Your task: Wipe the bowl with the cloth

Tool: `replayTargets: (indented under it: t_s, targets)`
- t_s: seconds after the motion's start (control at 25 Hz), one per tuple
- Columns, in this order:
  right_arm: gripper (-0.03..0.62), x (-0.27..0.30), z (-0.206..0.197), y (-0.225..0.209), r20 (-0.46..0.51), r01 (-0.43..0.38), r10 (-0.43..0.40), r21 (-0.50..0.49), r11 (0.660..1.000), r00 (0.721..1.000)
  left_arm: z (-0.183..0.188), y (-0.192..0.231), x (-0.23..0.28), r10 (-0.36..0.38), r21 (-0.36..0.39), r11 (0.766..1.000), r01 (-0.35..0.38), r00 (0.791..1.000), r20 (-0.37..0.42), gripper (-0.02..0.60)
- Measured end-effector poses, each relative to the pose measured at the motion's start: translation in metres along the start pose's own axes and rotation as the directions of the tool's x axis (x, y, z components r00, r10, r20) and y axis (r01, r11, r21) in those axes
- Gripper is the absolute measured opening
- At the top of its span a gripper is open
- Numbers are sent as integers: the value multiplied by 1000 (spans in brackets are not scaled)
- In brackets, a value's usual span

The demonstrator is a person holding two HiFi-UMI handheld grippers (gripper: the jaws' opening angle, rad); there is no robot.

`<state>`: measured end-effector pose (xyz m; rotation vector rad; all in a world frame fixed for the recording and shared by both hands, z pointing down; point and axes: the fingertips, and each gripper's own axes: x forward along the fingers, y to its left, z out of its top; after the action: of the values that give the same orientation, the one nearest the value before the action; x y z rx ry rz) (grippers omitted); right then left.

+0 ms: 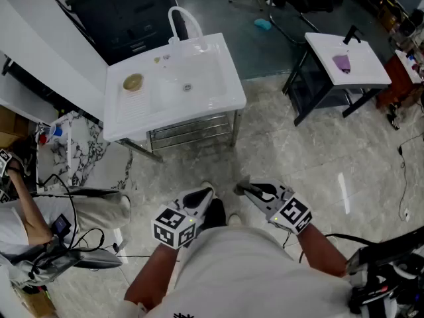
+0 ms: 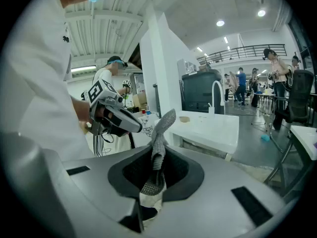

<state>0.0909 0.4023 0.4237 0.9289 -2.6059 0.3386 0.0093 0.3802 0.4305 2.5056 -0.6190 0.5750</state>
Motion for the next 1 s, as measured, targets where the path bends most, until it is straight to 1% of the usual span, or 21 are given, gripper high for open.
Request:
replayTargets:
  t_s: [0.16,0.24,0.32,0.44,0.56,0.64,0.72,0.8,0.92,1.0]
  targets:
    - [43,36,24,-30,-14,20,-20,-24,1000,1000,36,48,5,-24,-71,997,29,997,69,11]
    - [43,59,42,-47,-26,17,-19,-64,998,999,57,76,2,-14,-98,995,24,994,107,11]
    - [43,81,60,-67,-33,9,-12,-97,995,999,71,107,1,18,-116,993,-3,992,128,11]
    - [43,117,86,-93,-23,4,-7,-119,993,1000,84,152,-5,68,-147,988,-48,988,137,11]
    - [43,154,107,-111,-13,-5,3,-136,991,1000,92,198,-15,125,-210,974,-91,980,154,12]
    - [43,176,121,-122,-10,-16,15,-148,989,1000,97,227,-19,175,-244,961,-134,972,156,12]
    - [43,195,133,-131,-2,-41,41,-152,987,999,101,255,-22,229,-291,940,-177,961,158,12]
    - [43,214,142,-144,-1,-66,67,-165,984,998,107,286,-24,288,-354,910,-215,943,168,12]
    - [43,242,155,-166,-2,-113,115,-181,977,993,115,337,-23,375,-462,847,-263,912,167,35]
    - [43,258,164,-180,0,-157,160,-191,969,987,122,374,-21,432,-537,792,-290,888,159,60]
